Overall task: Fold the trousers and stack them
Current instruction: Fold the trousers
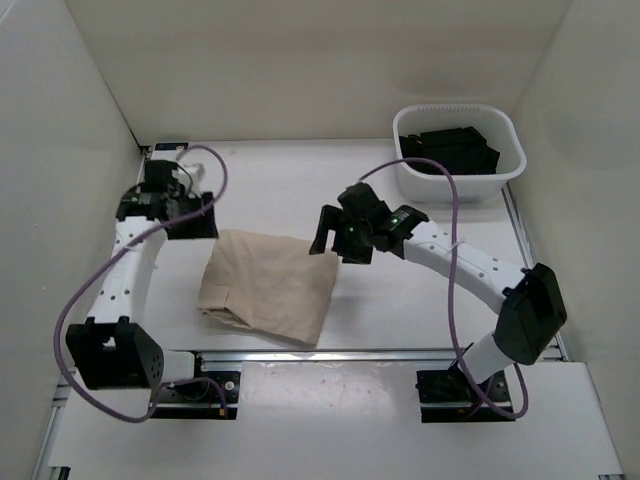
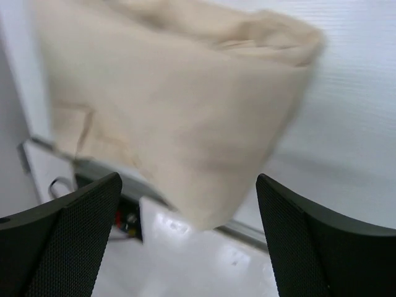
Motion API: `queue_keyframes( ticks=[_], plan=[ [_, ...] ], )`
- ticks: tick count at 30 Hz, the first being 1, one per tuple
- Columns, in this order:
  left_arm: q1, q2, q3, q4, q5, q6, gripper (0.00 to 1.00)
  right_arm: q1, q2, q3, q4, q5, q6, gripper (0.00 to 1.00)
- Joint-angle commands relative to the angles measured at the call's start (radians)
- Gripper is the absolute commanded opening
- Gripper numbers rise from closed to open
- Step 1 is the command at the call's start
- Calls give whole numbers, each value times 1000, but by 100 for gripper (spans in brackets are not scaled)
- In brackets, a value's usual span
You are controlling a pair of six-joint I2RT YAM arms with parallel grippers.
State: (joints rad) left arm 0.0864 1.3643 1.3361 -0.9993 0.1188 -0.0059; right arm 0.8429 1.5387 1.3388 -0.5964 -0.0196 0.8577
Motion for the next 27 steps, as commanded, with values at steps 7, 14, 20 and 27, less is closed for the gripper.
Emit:
queue_keyframes(
  ticks=[7,14,20,27],
  plan=[
    [-122,-30,-436,62,-70,6,68,-91,152,-248,408,15,108,95],
    [-122,-39,-468,106,1,6,68,-189,265,-287,535,26,152,41],
    [-143,-18,-488,145,102,6,68,-237,351,-165,481,-22,83,8],
    [-143,-43,-497,165,72,6,68,-261,186,-203,371,33,36,83]
  ],
)
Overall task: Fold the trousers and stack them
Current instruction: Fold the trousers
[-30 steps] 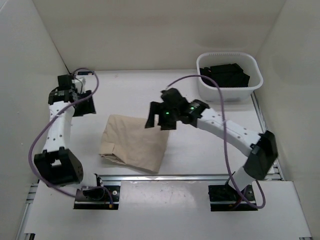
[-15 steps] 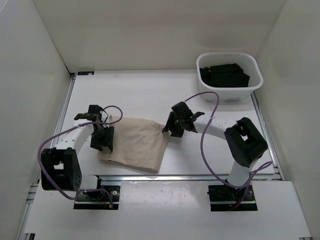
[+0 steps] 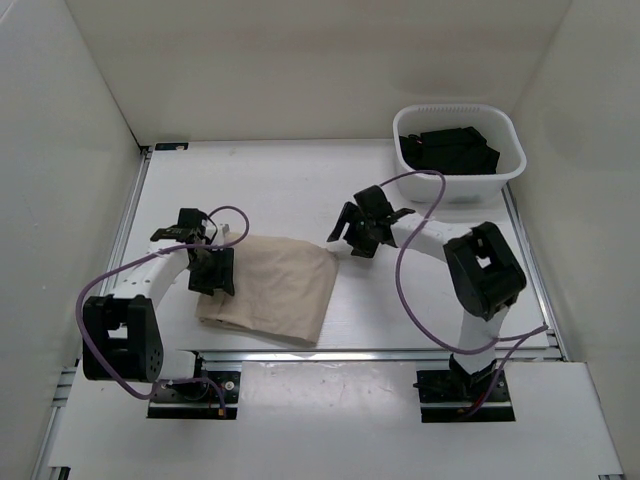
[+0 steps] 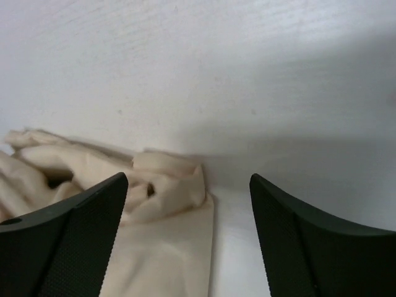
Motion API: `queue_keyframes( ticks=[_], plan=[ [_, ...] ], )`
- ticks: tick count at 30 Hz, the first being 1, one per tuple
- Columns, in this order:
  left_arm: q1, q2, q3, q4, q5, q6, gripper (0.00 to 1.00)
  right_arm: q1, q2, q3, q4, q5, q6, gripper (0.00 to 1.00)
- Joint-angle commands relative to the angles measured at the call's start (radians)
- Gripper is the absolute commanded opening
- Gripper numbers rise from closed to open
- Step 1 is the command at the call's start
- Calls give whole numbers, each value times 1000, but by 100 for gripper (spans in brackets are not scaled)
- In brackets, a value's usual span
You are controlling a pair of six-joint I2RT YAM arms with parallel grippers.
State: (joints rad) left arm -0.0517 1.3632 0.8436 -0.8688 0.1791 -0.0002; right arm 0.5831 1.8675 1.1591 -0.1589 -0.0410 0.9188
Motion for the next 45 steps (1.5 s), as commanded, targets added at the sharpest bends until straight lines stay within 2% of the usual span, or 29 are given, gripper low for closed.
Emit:
queue_keyframes(
  ticks=[1,2,4,5,8,11,15,20,21,24,25,26,28,34,37,40,42,43,44,45],
  plan=[
    [-5,-42,-5,34,2,0,68,-2,-251,-70,-45,79,-8,85],
    [-5,-53,-18,34,2,0,68,-2,-307,-187,-4,90,11,87],
    [-5,-53,-32,34,-12,0,69,18,-419,-292,138,45,37,94],
    [-5,-53,-44,34,-12,0,69,32,-419,-321,159,11,37,97],
    [-5,-53,-54,44,-12,0,70,130,-332,-285,138,-77,48,99],
    [-5,-29,-43,44,-3,0,70,237,-219,-219,128,-92,89,99],
    [4,-30,-20,44,-3,0,70,248,-168,-248,208,-66,198,99],
    [4,-39,-20,44,-12,0,70,268,-96,-191,105,-60,198,98],
    [4,-39,-20,34,-12,0,70,268,-84,-191,105,-60,209,95],
    [4,-39,-20,34,-21,0,70,268,-83,-202,88,-60,219,60],
    [4,-39,-20,34,-30,0,71,247,-83,-214,75,-60,219,39],
    [4,-39,-9,34,-30,0,71,238,-94,-228,43,-44,219,30],
    [4,-39,3,24,-21,0,73,193,-107,-237,6,-31,188,21],
    [4,13,126,-10,26,0,78,40,-116,-95,-227,-10,-41,21],
    [4,36,199,-35,59,0,79,-44,-59,23,-324,-85,-188,21],
    [4,47,232,-56,97,0,81,-85,16,115,-407,-123,-291,28],
    [4,47,232,-56,97,0,81,-98,31,137,-427,-143,-333,39],
    [4,47,232,-56,97,0,81,-107,32,137,-427,-158,-333,49],
    [4,47,232,-56,97,0,81,-108,32,137,-427,-171,-346,63],
    [4,47,232,-65,97,0,81,-108,32,137,-438,-171,-360,70]
  ],
)
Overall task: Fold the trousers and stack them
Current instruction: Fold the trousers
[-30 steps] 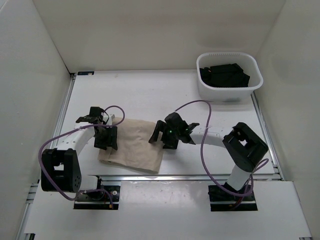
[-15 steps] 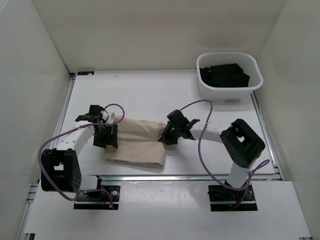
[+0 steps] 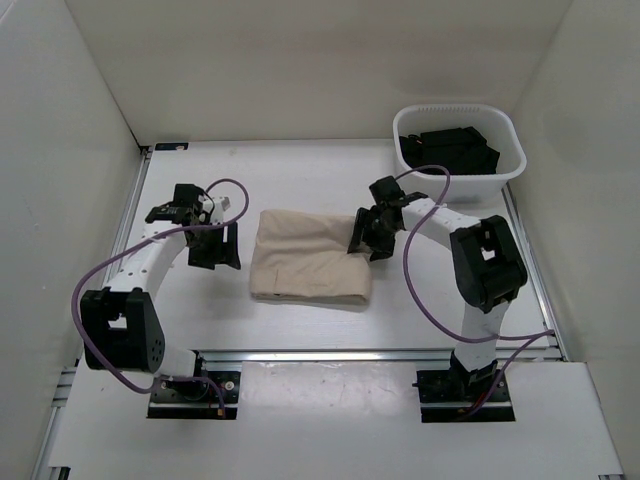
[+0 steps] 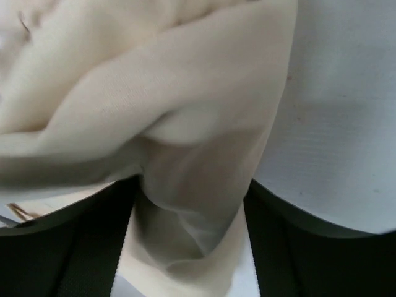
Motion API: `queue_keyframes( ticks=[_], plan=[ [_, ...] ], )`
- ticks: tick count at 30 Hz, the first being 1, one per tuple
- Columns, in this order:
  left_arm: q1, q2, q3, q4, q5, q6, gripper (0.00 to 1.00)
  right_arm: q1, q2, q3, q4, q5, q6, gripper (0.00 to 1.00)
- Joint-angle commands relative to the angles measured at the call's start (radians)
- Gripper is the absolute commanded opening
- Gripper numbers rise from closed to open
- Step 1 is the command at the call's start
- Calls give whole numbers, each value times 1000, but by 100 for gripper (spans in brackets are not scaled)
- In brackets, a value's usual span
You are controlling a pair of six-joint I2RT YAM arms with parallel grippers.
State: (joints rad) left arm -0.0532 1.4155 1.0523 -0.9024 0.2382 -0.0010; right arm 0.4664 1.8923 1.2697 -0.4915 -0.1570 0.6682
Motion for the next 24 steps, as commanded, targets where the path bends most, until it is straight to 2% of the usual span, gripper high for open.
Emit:
queue_keyframes(
  ticks=[1,3,9,12,13,15,16,17,18,20,21,24],
  plan=[
    [6,-6,23,-32,38,1,81,9,-25,26,-105,-55,-110,76],
    [-3,-6,46,-32,38,1,81,9,-61,48,-157,-11,-134,83],
    [-94,59,282,-59,29,1,81,9,-248,172,-338,284,-139,84],
    [-161,140,392,-59,39,1,81,33,-359,137,-326,321,-73,75],
    [-177,163,415,-59,39,1,81,47,-381,108,-303,310,-27,64],
    [-198,236,469,-38,73,1,81,98,-444,27,-192,271,36,48],
    [-198,262,485,-15,82,1,81,115,-459,-72,-143,216,74,40],
    [-198,314,498,0,82,1,79,148,-475,-126,-90,189,158,22],
    [-198,341,526,13,82,1,79,164,-495,-180,32,166,201,15],
    [-198,423,560,23,82,1,78,201,-495,-324,157,105,305,0],
    [-198,448,587,23,82,1,76,201,-486,-354,225,105,329,0],
    [-198,522,598,33,47,1,73,212,-435,-403,261,105,355,0]
  ],
)
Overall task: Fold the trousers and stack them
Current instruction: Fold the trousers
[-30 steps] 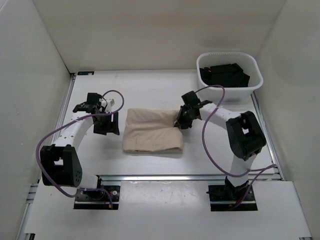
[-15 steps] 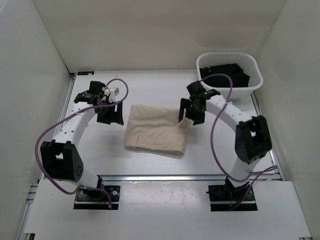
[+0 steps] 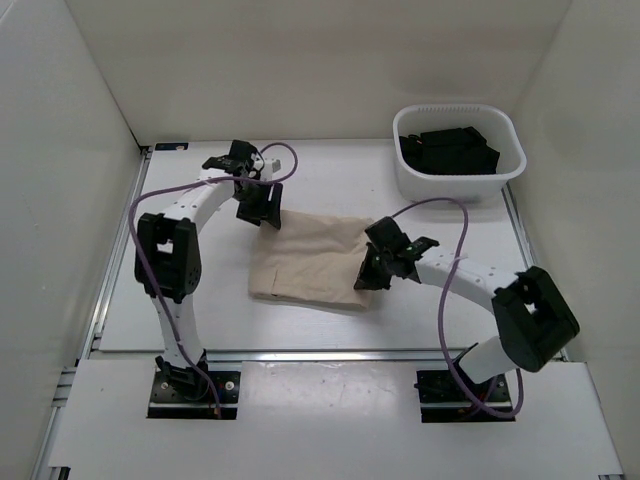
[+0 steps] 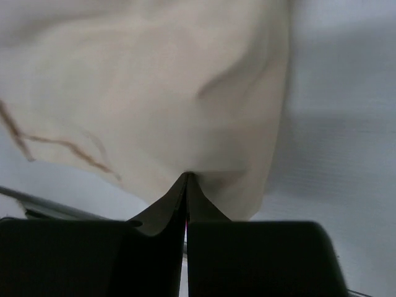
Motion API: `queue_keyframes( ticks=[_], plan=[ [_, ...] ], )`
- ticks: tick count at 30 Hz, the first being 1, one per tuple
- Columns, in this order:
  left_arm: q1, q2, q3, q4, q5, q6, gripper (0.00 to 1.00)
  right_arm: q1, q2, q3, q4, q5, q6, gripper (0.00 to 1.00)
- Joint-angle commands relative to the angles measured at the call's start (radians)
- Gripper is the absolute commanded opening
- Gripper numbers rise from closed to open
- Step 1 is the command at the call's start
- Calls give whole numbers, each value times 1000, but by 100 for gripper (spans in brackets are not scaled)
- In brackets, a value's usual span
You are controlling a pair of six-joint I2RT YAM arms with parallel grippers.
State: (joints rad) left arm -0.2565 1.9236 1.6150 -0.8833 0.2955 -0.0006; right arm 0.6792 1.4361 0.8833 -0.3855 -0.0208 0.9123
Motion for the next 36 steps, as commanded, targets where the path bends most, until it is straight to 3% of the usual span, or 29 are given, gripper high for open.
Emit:
queue_keyframes(
  ticks=[1,5,10,16,21,23,24,25,26,28,29,34,36],
  plan=[
    [5,23,36,14,-25,1,73,-1,36,-17,155,-12,111,0],
    [16,66,26,43,-73,1,73,-10,141,9,99,9,56,0],
    [26,129,26,52,-157,1,73,-46,161,8,100,36,33,0],
    [69,150,45,52,-168,1,73,-78,141,8,47,36,-22,0],
    [69,106,45,52,-127,1,79,-87,121,35,37,-8,-92,0],
    [69,62,54,43,-107,1,80,-87,81,77,8,-21,-130,12],
    [69,42,75,43,-107,1,80,-87,63,101,-47,-21,-144,22],
    [69,20,89,43,-107,1,82,-87,26,132,-87,-5,-164,50],
    [69,-29,106,43,-120,1,83,-87,8,167,-136,11,-208,68],
    [69,-84,161,43,-195,1,85,-87,-40,308,-314,63,-252,87],
    [69,-113,175,43,-232,1,100,-99,-54,360,-379,87,-291,99],
    [69,-294,209,15,-574,1,100,-225,-95,667,-764,200,-351,99],
    [69,-365,180,-9,-685,1,100,-263,-120,719,-835,260,-368,99]
  ],
)
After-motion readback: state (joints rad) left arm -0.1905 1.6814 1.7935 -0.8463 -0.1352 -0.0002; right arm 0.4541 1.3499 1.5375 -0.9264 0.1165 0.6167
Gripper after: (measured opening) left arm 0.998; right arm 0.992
